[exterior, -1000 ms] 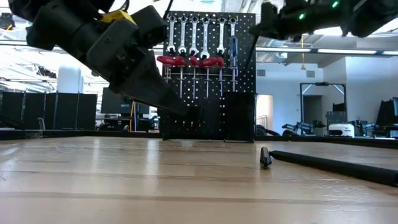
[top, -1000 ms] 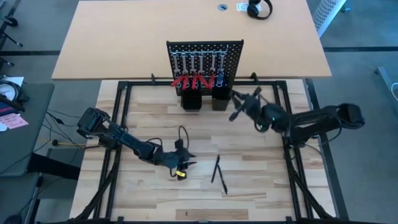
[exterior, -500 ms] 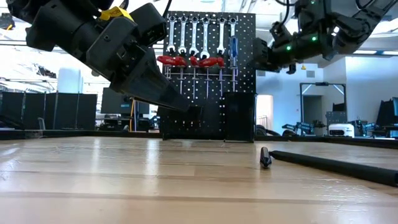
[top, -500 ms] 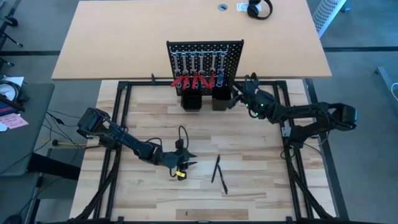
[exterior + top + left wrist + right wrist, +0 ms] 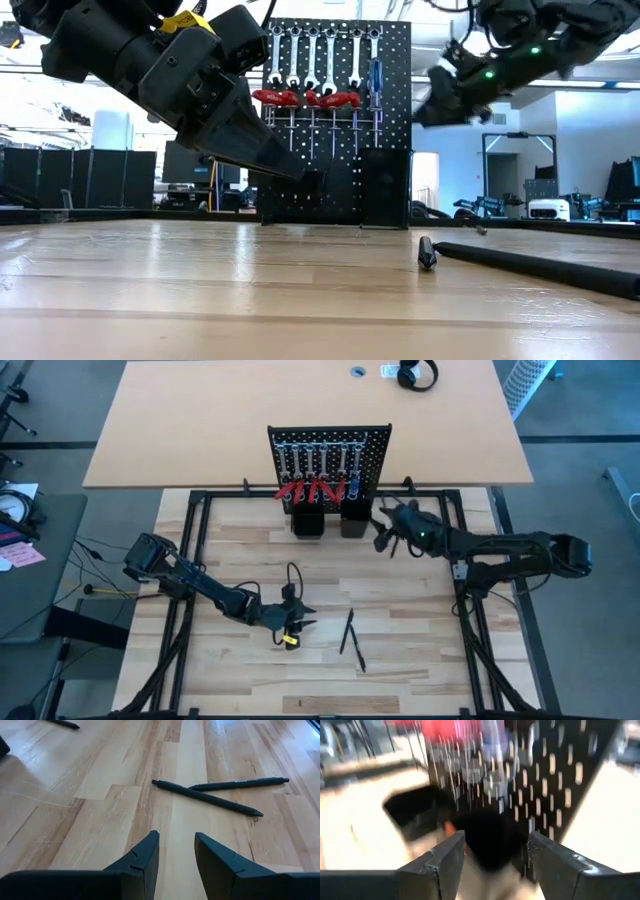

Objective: Hang tools onto peg board
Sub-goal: Put the black pen into the black bin on the peg board

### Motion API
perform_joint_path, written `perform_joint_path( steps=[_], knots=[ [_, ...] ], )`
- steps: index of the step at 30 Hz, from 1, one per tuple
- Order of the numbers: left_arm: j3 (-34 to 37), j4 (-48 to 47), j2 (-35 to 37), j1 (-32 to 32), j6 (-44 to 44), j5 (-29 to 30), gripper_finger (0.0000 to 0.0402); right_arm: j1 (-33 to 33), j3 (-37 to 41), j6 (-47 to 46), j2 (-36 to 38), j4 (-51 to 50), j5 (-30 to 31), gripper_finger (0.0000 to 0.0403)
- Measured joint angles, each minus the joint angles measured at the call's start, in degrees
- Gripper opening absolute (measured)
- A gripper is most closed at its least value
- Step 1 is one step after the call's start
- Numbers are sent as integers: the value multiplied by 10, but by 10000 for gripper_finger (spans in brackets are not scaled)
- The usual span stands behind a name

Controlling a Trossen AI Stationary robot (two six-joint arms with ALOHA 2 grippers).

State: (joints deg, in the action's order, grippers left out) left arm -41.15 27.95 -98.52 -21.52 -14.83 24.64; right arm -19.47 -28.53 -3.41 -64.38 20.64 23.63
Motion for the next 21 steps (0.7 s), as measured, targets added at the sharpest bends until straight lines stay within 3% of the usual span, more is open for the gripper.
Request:
perform_joint_path(
  steps=[5, 8, 21],
  knots=[
    [0, 0, 0, 0, -7, 0, 116, 7, 0, -200, 24, -204, 48, 211],
    [0, 2, 0, 0, -7, 0, 116, -9, 0, -291, 3, -262, 50, 200],
    [0, 10, 0, 3, -3, 0, 116, -83, 0, -355, -198, -269, 116, 182]
  ],
)
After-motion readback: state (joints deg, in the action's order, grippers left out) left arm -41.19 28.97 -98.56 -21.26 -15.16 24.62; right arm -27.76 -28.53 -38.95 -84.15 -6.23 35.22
